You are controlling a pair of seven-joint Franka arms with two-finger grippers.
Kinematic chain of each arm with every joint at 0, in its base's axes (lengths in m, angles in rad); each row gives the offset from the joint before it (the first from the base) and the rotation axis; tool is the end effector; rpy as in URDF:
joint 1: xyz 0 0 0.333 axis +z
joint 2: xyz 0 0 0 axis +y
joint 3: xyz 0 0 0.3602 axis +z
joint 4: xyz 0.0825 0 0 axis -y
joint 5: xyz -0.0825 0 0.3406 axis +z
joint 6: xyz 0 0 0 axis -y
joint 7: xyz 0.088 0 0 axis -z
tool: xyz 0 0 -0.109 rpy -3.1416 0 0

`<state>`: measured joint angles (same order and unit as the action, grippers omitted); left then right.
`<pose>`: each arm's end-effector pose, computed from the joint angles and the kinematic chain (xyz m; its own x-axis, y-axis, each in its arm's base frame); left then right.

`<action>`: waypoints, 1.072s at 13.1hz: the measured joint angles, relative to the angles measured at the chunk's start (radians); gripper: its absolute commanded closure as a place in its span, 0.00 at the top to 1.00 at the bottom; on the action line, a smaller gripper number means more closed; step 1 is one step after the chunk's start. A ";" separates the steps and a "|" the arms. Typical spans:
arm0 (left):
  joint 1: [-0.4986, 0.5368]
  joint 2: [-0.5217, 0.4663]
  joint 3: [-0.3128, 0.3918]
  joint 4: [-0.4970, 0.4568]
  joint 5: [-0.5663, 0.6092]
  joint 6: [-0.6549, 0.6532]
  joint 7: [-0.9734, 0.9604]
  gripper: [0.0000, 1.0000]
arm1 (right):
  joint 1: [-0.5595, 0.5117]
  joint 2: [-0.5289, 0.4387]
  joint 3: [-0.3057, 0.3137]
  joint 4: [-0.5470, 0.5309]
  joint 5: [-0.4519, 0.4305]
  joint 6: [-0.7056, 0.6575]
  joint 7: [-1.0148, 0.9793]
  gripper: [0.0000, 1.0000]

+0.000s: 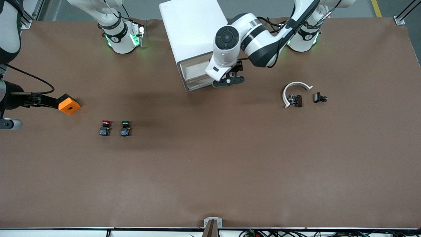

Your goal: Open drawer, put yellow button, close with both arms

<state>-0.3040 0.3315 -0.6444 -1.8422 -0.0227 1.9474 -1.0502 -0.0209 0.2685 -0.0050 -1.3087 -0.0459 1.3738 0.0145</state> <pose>0.3641 -0.4503 0.4306 0.9561 0.1221 -0.2663 0.1175 -0.9925 -0.0331 0.5801 -0.0202 0.6143 0.9784 -0.0489 -0.2011 -0.0396 -0.9980 0.0501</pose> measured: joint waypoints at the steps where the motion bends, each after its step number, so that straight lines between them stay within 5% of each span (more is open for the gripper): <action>1: 0.000 0.000 -0.013 -0.002 -0.011 0.001 -0.005 1.00 | 0.000 0.000 0.003 0.002 -0.007 -0.008 0.000 1.00; 10: 0.004 0.010 -0.046 -0.007 -0.039 0.047 -0.058 1.00 | -0.026 -0.156 0.005 -0.077 -0.008 -0.040 0.006 1.00; 14: 0.100 0.010 -0.025 0.070 -0.027 0.049 -0.066 1.00 | -0.050 -0.232 0.006 -0.136 0.034 -0.019 0.011 1.00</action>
<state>-0.2042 0.3412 -0.6693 -1.7726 -0.0501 1.9968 -1.1159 -0.0708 0.0365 0.0010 -1.4451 -0.0124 1.3545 0.0254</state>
